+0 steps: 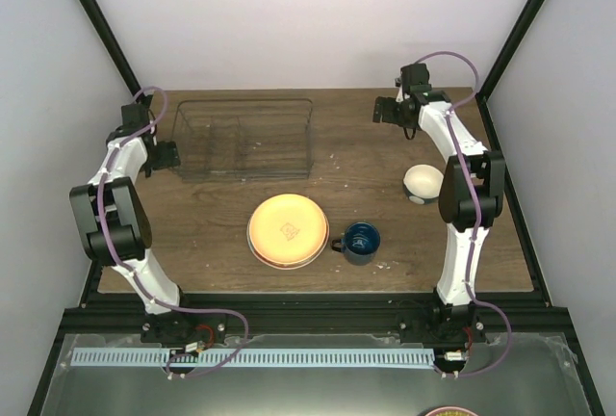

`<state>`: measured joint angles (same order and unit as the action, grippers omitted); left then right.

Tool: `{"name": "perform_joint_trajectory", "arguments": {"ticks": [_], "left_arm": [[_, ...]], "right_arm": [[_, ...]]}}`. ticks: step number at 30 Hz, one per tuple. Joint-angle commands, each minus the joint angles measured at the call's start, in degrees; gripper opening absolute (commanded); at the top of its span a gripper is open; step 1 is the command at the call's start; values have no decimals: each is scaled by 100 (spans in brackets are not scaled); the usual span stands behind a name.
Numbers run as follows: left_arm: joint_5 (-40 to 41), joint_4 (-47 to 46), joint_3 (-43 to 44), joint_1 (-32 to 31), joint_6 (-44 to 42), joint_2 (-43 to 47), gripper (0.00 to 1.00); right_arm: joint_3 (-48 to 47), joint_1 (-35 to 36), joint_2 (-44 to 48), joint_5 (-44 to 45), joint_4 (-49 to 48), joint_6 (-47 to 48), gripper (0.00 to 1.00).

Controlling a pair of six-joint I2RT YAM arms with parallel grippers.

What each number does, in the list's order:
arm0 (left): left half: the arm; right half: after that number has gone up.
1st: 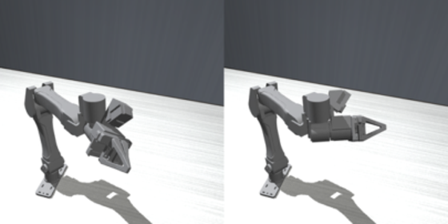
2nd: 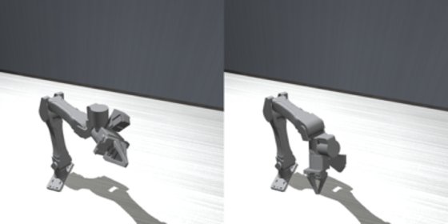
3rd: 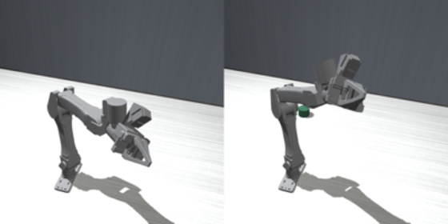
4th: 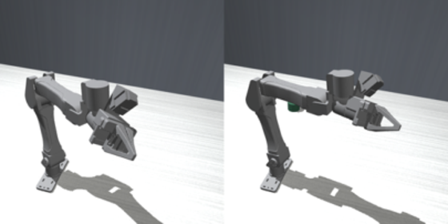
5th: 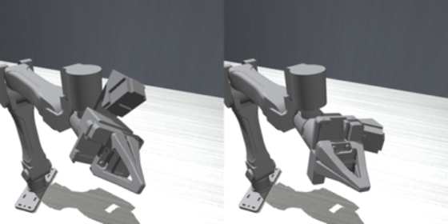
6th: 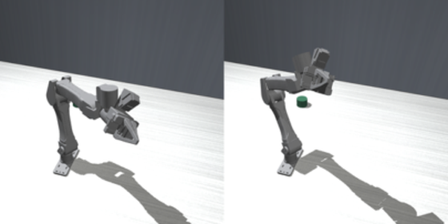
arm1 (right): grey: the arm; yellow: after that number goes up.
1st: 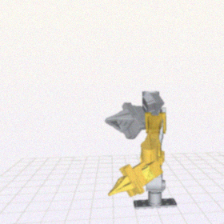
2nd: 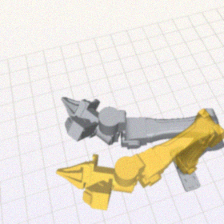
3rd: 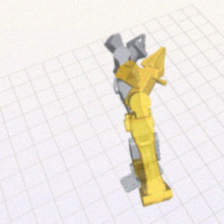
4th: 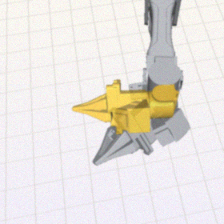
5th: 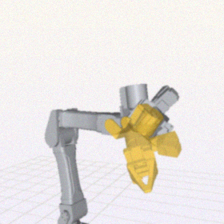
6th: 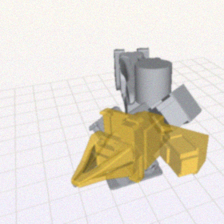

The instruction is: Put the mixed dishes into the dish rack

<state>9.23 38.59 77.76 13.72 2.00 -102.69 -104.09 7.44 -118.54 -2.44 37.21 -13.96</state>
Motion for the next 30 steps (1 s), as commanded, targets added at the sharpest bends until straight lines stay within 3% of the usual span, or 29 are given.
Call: {"name": "perform_joint_trajectory", "arguments": {"ticks": [1, 8, 17, 30], "left_arm": [[-922, -291, -123, 35, -184, 438, 100], [-1996, -765, -216, 35, -164, 803, 100], [-1532, -643, 490, 35, -37, -195, 100], [-1339, -719, 955, 36, -77, -993, 100]], "right_arm": [[-6, 264, 323, -222, -33, 115, 100], [-161, 643, 377, -529, -247, -140, 100], [-1234, 1163, -474, -726, 234, -275, 100], [-1241, 1688, -867, -985, 390, -430, 100]]}}
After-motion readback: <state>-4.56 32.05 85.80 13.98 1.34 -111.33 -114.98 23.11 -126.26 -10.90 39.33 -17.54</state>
